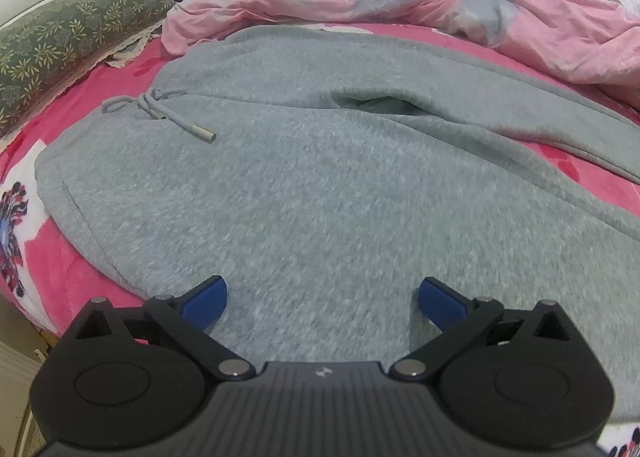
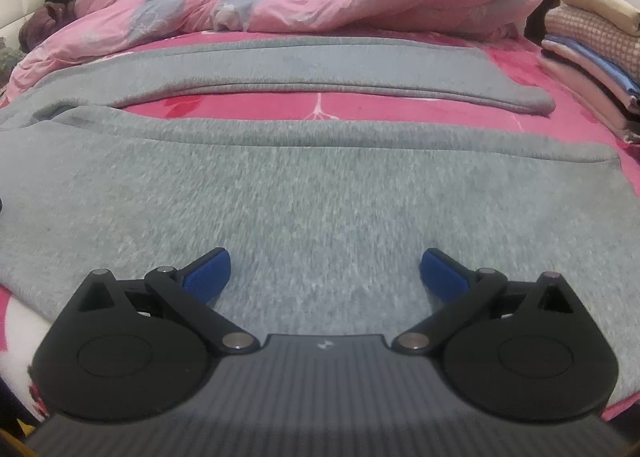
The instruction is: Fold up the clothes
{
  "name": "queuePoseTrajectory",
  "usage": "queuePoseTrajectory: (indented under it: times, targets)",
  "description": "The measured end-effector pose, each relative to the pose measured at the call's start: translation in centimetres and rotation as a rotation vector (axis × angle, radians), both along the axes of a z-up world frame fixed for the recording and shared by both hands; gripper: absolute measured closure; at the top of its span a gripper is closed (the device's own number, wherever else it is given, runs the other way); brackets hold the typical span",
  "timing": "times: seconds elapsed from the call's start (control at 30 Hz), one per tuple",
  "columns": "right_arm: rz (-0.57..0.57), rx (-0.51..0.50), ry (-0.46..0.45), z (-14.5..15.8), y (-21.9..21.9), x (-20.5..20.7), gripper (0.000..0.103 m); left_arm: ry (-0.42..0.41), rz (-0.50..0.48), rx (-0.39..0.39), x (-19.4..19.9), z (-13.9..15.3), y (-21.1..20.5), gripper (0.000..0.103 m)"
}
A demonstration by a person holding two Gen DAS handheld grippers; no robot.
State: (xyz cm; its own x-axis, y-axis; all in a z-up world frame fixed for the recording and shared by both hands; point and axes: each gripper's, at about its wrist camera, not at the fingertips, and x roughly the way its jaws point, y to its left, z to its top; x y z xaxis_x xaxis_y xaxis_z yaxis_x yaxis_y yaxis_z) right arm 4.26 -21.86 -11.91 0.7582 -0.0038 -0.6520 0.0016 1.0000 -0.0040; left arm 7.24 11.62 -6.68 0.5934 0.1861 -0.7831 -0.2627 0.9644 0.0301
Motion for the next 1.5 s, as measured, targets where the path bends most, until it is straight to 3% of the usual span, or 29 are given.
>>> queuePoseTrajectory:
  times: [0.23,0.37,0.53,0.6,0.77,0.9,1.1,1.17,1.23,1.33,1.5]
  targets:
    - [0.049,-0.019,0.013,0.9,-0.8,-0.4,0.001,-0.092,0.020,0.034,-1.8,2.3,0.3,0.000]
    - [0.064,-0.055,-0.094,3.2,-0.6,-0.7,0.001,-0.161,-0.033,0.049,-1.1,3.3,-1.2,0.000]
    - [0.202,0.043,-0.089,3.7,1.4,3.4,0.002,-0.141,-0.113,0.023,0.8,1.7,-3.6,0.000]
    - [0.245,0.061,-0.064,3.1,2.2,5.4,0.005,-0.109,-0.130,0.027,1.3,0.6,-4.2,0.001]
    - [0.275,0.056,0.008,1.8,1.3,9.1,0.030,-0.091,-0.133,0.039,2.1,-1.0,-4.0,0.001]
    - [0.115,0.046,0.020,1.7,-6.0,9.1,0.034,-0.111,-0.143,0.030,2.2,-1.4,-3.4,0.000]
    - [-0.404,0.033,0.040,2.5,-22.4,6.2,0.039,-0.116,-0.158,0.026,2.7,-1.5,-3.3,0.000]
    - [-0.505,0.043,0.038,3.0,-24.2,4.8,0.047,-0.111,-0.156,0.026,2.7,-1.4,-3.3,0.000]
    - [-0.512,0.082,0.008,4.1,-23.9,3.4,0.049,-0.103,-0.152,0.027,2.7,-1.3,-3.4,0.000]
    - [-0.326,0.095,-0.060,5.6,-18.7,2.3,0.048,-0.084,-0.139,0.024,2.6,-1.0,-3.5,0.000]
    - [0.016,0.109,-0.016,3.3,-9.1,1.6,0.049,-0.064,-0.113,0.024,1.4,-0.5,-3.1,0.000]
